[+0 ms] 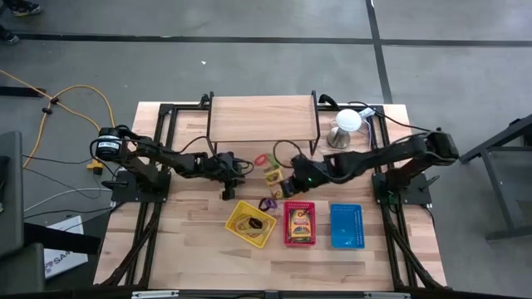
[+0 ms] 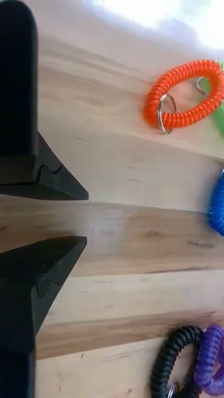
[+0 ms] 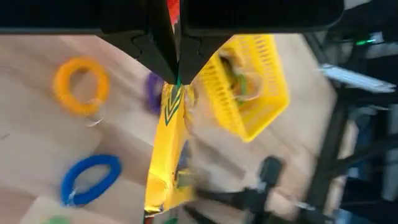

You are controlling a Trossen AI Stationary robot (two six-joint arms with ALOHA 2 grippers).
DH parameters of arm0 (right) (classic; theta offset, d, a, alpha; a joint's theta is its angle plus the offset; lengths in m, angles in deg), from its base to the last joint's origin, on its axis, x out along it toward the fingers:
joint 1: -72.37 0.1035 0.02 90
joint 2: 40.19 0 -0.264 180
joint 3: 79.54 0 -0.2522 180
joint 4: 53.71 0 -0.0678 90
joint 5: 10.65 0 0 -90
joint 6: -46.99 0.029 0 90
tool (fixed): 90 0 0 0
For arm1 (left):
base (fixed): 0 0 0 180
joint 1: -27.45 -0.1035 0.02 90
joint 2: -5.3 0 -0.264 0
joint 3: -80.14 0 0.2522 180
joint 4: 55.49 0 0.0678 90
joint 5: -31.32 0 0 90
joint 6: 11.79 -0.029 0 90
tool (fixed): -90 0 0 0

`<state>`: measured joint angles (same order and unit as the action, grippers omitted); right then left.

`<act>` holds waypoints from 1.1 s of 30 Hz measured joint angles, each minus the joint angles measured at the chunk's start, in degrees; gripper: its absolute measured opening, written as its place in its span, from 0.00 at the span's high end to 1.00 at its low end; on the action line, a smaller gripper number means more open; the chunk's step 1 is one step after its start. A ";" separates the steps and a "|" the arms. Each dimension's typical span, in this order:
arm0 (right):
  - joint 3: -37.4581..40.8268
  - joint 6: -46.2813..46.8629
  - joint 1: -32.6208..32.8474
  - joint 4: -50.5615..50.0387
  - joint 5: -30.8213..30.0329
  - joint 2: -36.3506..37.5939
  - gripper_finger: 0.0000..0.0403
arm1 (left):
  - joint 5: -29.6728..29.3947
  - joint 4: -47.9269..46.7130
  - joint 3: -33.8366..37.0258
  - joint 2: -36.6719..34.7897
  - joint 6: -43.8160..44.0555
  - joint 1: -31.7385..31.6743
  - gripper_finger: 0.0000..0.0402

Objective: Pick & Place Office Desk Supplies
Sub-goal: Put the crayon box into the red bin

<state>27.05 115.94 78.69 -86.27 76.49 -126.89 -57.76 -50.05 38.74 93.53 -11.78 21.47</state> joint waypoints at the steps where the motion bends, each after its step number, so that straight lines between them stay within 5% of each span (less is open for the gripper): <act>1: 0.70 1.45 0.99 0.80 -0.97 0.89 0.99 | -0.24 0.02 0.00 0.00 0.00 -0.02 0.75; 13: 19.11 19.93 15.96 16.84 -15.58 12.67 0.99 | -1.07 -0.40 0.00 -0.02 0.00 -0.02 0.75; 33: 19.69 39.37 33.62 16.70 -34.14 9.76 0.99 | -3.11 -0.06 -0.04 -0.02 1.30 -0.02 0.75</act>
<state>46.74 155.32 112.31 -69.56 42.35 -117.12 -60.86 -50.11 38.70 93.51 -10.48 21.45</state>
